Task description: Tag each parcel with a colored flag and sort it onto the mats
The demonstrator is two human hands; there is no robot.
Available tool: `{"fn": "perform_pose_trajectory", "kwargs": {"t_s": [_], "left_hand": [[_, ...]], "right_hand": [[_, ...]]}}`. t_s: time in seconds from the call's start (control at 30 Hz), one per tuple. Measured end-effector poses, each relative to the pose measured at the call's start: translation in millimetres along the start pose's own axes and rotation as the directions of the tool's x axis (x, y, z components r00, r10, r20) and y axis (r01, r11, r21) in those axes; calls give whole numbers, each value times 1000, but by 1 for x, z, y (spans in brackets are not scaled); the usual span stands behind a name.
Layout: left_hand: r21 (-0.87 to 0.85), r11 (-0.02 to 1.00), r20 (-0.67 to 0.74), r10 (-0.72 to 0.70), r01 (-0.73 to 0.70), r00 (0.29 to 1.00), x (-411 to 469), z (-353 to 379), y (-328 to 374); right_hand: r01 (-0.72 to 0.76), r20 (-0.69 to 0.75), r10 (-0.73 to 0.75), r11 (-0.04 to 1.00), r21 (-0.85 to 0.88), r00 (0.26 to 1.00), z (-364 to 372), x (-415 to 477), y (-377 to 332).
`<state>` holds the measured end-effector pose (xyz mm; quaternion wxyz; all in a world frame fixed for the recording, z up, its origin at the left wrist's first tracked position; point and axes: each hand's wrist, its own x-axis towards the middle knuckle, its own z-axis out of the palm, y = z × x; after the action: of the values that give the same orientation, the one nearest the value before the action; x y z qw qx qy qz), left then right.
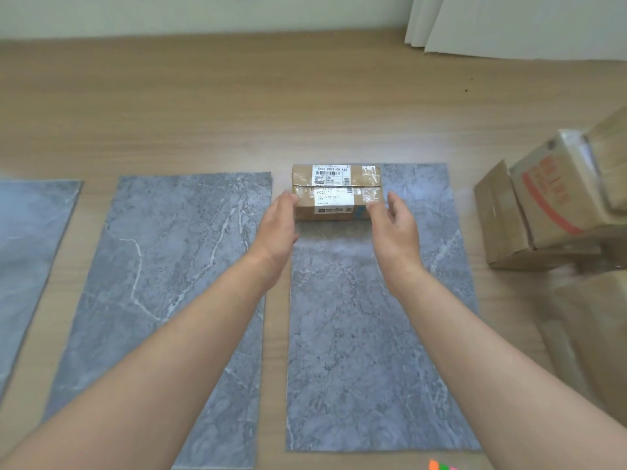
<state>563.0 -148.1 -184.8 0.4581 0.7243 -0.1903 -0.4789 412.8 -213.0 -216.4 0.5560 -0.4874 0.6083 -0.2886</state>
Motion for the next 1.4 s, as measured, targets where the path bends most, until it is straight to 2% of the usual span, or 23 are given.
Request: {"fn": "perform_pose_trajectory", "kwargs": {"t_s": [0.37,0.57,1.03,1.2,1.4], "left_hand": [[-13,995,10,101,-101,995,-117,-3,19],[37,986,113,161,-166,981,-181,-4,26],[56,961,369,233,-272,899,-350,-9,9],[64,950,478,239,-305,845,-399,4,9],[61,947,562,228,-315,795,-437,19,5]], "right_hand": [[110,64,-116,990,88,991,-30,-105,-35],[159,49,-167,979,124,985,-50,-174,-48],[255,-251,-212,955,152,944,-109,-363,-44],[281,-351,-227,953,112,909,-132,-409,-41],[277,-463,-176,947,160,869,-162,-445,-37]]}}
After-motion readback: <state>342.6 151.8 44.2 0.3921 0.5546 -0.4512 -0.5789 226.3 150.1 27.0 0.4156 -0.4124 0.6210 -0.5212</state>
